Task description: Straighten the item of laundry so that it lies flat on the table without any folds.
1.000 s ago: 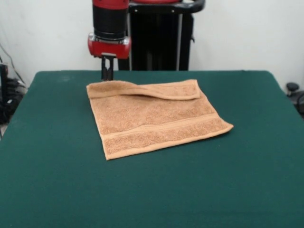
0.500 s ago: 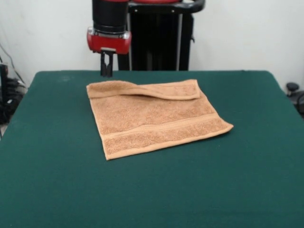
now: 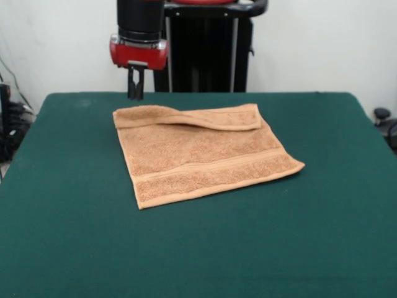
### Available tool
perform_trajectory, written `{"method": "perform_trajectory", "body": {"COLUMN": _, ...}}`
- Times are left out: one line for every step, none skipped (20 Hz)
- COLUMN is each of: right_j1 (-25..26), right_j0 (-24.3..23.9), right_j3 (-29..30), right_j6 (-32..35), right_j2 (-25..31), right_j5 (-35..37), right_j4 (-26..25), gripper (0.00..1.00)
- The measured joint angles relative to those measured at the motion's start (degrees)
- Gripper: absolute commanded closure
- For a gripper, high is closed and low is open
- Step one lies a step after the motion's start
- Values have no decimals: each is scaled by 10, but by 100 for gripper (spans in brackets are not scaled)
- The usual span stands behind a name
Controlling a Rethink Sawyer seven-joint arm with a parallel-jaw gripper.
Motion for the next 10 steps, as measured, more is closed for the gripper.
{"method": "perform_trajectory", "body": {"right_j1": 0, "right_j0": -2, "right_j3": 0, "right_j6": 0, "right_j2": 0, "right_j5": 0, "right_j4": 0, "gripper": 100}}
{"method": "perform_trajectory", "body": {"right_j1": 0, "right_j0": -5, "right_j3": 0, "right_j6": 0, "right_j2": 0, "right_j5": 0, "right_j4": 0, "gripper": 100}}
{"method": "perform_trajectory", "body": {"right_j1": 0, "right_j0": -8, "right_j3": 0, "right_j6": 0, "right_j2": 0, "right_j5": 0, "right_j4": 0, "gripper": 100}}
{"method": "perform_trajectory", "body": {"right_j1": 0, "right_j0": -10, "right_j3": 0, "right_j6": 0, "right_j2": 0, "right_j5": 0, "right_j4": 0, "gripper": 100}}
{"method": "perform_trajectory", "body": {"right_j1": 0, "right_j0": -12, "right_j3": 0, "right_j6": 0, "right_j2": 0, "right_j5": 0, "right_j4": 0, "gripper": 100}}
{"method": "perform_trajectory", "body": {"right_j1": 0, "right_j0": -15, "right_j3": 0, "right_j6": 0, "right_j2": 0, "right_j5": 0, "right_j4": 0, "gripper": 100}}
{"method": "perform_trajectory", "body": {"right_j1": 0, "right_j0": -18, "right_j3": 0, "right_j6": 0, "right_j2": 0, "right_j5": 0, "right_j4": 0, "gripper": 100}}
{"method": "perform_trajectory", "body": {"right_j1": 0, "right_j0": -20, "right_j3": 0, "right_j6": 0, "right_j2": 0, "right_j5": 0, "right_j4": 0, "gripper": 100}}
{"method": "perform_trajectory", "body": {"right_j1": 0, "right_j0": -23, "right_j3": 0, "right_j6": 0, "right_j2": 0, "right_j5": 0, "right_j4": 0, "gripper": 100}}
{"method": "perform_trajectory", "body": {"right_j1": 0, "right_j0": -25, "right_j3": 0, "right_j6": 0, "right_j2": 1, "right_j5": 0, "right_j4": 0, "gripper": 100}}
